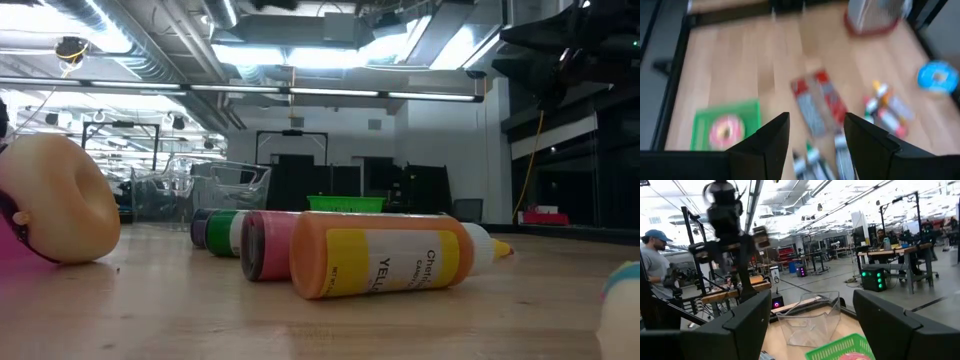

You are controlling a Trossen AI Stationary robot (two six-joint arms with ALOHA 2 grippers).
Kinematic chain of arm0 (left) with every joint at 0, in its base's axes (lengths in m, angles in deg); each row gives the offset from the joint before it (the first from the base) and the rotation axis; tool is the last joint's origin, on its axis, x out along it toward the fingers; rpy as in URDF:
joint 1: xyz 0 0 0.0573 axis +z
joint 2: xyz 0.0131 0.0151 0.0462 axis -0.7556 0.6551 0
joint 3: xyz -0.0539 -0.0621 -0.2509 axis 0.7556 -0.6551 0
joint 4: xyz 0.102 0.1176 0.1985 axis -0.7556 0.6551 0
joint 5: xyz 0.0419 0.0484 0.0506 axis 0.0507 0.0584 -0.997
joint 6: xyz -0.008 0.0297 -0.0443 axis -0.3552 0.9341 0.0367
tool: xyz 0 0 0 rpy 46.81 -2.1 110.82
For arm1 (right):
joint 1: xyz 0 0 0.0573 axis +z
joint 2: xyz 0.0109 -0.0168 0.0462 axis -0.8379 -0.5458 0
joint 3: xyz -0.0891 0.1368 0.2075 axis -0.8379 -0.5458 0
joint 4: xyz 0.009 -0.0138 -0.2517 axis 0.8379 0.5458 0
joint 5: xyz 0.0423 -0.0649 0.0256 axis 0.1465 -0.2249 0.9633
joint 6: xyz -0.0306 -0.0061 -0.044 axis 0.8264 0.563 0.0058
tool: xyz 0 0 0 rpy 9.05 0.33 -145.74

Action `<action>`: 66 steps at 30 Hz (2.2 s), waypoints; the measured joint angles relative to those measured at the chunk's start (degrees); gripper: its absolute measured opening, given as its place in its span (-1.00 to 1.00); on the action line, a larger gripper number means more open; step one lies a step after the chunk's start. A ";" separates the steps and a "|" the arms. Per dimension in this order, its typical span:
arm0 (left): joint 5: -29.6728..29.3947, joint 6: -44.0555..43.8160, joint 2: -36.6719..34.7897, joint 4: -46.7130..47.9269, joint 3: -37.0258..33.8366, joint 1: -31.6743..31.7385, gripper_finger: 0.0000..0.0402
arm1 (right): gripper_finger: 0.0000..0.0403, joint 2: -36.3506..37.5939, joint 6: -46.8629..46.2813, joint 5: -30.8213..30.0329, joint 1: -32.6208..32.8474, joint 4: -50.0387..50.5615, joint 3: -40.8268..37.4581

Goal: Pick & Place Food Item
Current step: Put the blue donut into the green basket

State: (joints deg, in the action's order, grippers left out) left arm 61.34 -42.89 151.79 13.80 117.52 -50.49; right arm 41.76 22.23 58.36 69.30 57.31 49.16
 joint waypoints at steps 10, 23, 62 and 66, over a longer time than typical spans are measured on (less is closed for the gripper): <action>-18.75 -12.44 5.09 -7.69 -6.86 -19.65 -0.09 | 0.41 -0.03 -2.61 8.87 0.00 -2.87 1.12; -28.02 -16.11 7.41 -40.30 -20.80 -22.14 -0.09 | 0.41 -30.74 -10.87 16.44 3.77 3.42 19.82; -52.94 -38.61 -5.62 -30.93 -36.58 -35.38 -0.09 | 0.41 -106.49 -27.35 35.73 18.39 87.13 103.99; -52.65 -38.62 -5.62 -31.31 -36.83 -35.38 -0.09 | 0.41 -108.41 -30.25 37.69 19.29 87.18 105.07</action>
State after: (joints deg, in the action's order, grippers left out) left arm 8.69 -81.50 146.18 -17.50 80.69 -85.87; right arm -66.65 -8.02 96.05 88.59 144.49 154.23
